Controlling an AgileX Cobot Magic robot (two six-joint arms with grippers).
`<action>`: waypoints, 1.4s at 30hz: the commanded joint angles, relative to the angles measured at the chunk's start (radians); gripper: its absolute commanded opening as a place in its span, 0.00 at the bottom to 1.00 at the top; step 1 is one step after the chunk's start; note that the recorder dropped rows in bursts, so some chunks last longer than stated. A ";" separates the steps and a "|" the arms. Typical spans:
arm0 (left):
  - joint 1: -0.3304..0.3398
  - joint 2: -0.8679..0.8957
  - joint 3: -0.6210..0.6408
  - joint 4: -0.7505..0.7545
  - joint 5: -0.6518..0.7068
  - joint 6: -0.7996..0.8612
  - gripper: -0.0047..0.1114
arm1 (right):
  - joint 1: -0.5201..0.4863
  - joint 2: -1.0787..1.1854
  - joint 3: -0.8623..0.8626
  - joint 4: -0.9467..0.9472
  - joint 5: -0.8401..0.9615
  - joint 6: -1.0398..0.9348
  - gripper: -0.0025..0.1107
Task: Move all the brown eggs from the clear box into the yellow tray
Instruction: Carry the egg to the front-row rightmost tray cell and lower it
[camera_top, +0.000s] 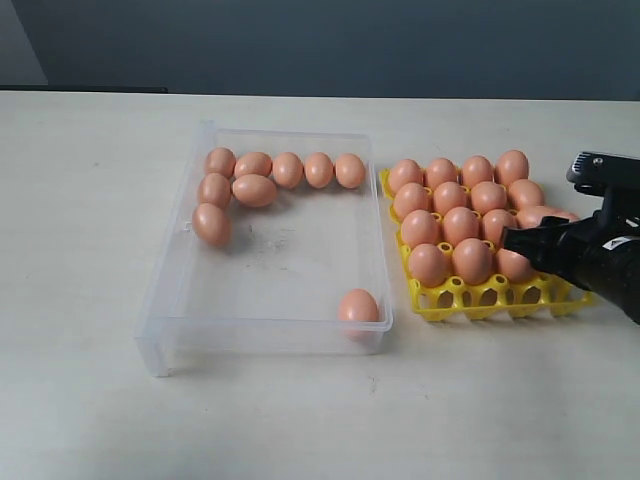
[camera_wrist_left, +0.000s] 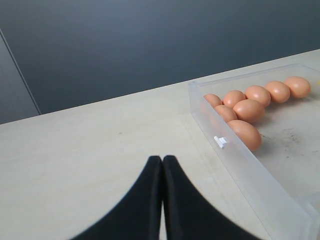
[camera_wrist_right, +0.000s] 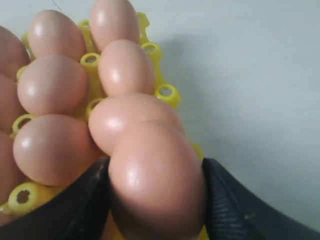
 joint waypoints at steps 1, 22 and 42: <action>0.000 0.000 -0.001 0.000 -0.015 -0.003 0.04 | -0.006 0.035 0.003 -0.012 -0.030 0.008 0.02; 0.000 0.000 -0.001 0.000 -0.015 -0.003 0.04 | -0.006 0.038 0.003 -0.030 0.045 0.020 0.29; 0.000 0.000 -0.001 0.000 -0.015 -0.003 0.04 | -0.006 0.038 0.003 -0.020 0.080 0.016 0.45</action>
